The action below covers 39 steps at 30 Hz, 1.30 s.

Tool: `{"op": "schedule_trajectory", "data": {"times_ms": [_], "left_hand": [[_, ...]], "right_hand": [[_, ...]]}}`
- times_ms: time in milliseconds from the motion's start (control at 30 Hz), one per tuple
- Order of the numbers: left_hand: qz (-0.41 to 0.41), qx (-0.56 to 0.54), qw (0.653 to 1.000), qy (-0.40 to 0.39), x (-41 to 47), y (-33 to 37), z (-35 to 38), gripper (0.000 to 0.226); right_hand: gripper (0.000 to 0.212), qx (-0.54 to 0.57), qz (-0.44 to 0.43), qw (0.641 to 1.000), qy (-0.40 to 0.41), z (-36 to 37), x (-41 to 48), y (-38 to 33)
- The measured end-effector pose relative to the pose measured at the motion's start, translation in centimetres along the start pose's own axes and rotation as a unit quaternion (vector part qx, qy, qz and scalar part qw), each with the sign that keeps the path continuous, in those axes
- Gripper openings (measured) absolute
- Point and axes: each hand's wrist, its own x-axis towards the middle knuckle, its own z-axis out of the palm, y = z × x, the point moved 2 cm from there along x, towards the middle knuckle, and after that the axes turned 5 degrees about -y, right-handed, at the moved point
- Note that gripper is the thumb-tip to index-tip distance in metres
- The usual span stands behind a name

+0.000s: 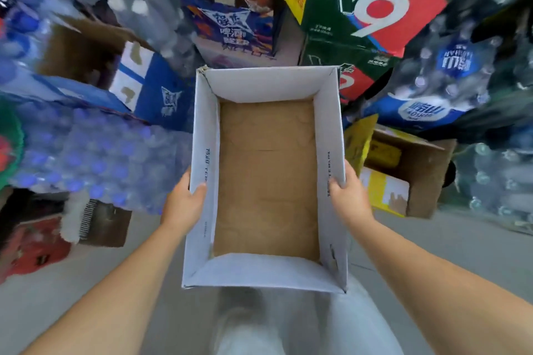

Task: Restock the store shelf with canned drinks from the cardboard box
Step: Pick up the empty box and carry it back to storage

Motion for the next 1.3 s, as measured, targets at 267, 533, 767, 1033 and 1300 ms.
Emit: {"op": "schedule_trajectory", "data": {"times_ms": [267,533,767,1033,1300], "left_hand": [[0.054,0.057,0.993,-0.085,13.9,-3.5,5.1,0.045],[0.055,0.067,0.993,-0.078,22.8,-8.6,15.6,0.042],[0.034,0.09,0.994,-0.055,30.0,-13.7,21.0,0.038],[0.054,0.094,0.992,-0.064,34.2,-15.3,24.1,0.044],[0.089,0.1,0.989,-0.056,33.4,-15.4,25.0,0.056]], "right_hand": [[0.053,0.069,0.083,0.991,0.083,7.7,9.0,6.7],[0.048,0.044,0.106,0.987,0.109,12.7,18.8,15.5],[0.046,0.048,0.081,0.991,0.09,16.5,26.9,21.2],[0.046,0.095,0.06,0.986,0.12,19.0,31.4,24.1],[0.046,0.084,0.069,0.983,0.147,20.1,31.6,25.1]]}}
